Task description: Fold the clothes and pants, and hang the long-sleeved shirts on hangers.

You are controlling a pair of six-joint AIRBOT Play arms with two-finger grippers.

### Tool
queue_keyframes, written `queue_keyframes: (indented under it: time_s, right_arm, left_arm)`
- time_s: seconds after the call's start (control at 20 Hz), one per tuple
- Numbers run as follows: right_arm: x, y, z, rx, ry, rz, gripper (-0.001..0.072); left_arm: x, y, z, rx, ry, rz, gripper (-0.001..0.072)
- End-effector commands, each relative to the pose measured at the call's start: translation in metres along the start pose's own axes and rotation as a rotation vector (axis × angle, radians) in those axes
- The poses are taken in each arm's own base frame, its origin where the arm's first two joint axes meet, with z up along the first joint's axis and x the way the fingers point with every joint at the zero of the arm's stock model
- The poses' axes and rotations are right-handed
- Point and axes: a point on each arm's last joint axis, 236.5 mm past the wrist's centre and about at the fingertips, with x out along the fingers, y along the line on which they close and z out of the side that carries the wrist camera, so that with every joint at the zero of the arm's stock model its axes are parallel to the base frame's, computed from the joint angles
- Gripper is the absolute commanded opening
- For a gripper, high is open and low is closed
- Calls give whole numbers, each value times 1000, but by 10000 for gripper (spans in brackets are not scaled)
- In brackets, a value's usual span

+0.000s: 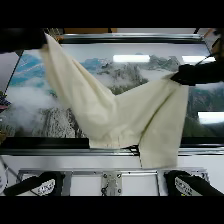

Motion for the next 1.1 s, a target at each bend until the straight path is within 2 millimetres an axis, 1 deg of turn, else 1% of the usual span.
queue_keyframes:
  time_s: [0.0, 0.05, 0.1, 0.15, 0.2, 0.25, 0.3, 0.35, 0.4, 0.5, 0.55, 0.6, 0.65, 0.7, 0.75, 0.8, 0.9, 0.95, 1.05]
  right_arm:
    - [81, -54, 54, 40, -100, -55, 445]
    - [83, -63, 75, 46, -160, -66, 603]
    - [78, -69, 92, 51, -214, -75, 609]
    - [67, -75, 103, 54, -253, -86, 609]
    - [54, -81, 108, 59, -280, -97, 609]
    - [41, -85, 106, 53, -284, -112, 607]
    - [31, -87, 97, 31, -267, -124, 599]
    - [25, -86, 84, 19, -236, -127, 570]
    - [22, -83, 65, 16, -197, -125, 570]
    - [21, -76, 23, 28, -133, -118, 570]
    - [22, -73, 2, 35, -108, -114, 570]
    - [24, -71, -22, 46, -80, -111, 570]
    - [27, -69, -44, 55, -54, -109, 570]
    - [30, -69, -65, 67, -29, -107, 571]
    - [33, -68, -83, 80, -9, -101, 570]
    - [35, -69, -99, 89, 8, -101, 570]
    - [38, -69, -121, 108, 33, -99, 570]
    - [40, -69, -129, 112, 43, -100, 570]
    - [43, -70, -140, 120, 61, -99, 570]
  left_arm:
    - [105, 22, -49, -112, 178, -20, 567]
    - [114, 28, -48, -153, 187, -9, 630]
    - [116, 34, -45, -160, 188, -3, 630]
    - [113, 41, -41, -162, 191, 5, 631]
    - [106, 48, -40, -170, 199, 14, 630]
    - [99, 57, -48, -183, 223, 28, 630]
    - [93, 63, -62, -198, 260, 40, 629]
    - [89, 66, -83, -213, 310, 48, 629]
    - [84, 66, -113, -235, 372, 52, 629]
    - [76, 58, -188, -267, 509, 56, 629]
    - [71, 51, -230, -284, 583, 50, 629]
    - [62, 40, -276, -303, 669, 41, 629]
    - [52, 25, -319, -325, 744, 21, 629]
    - [45, 13, -353, -350, 795, 3, 630]
    - [39, 1, -380, -378, 825, -15, 629]
    - [35, -12, -404, -414, 844, -35, 629]
    - [33, -31, -431, -456, 854, -70, 629]
    - [33, -41, -439, -461, 857, -89, 629]
    - [36, -55, -449, -448, 850, -108, 629]
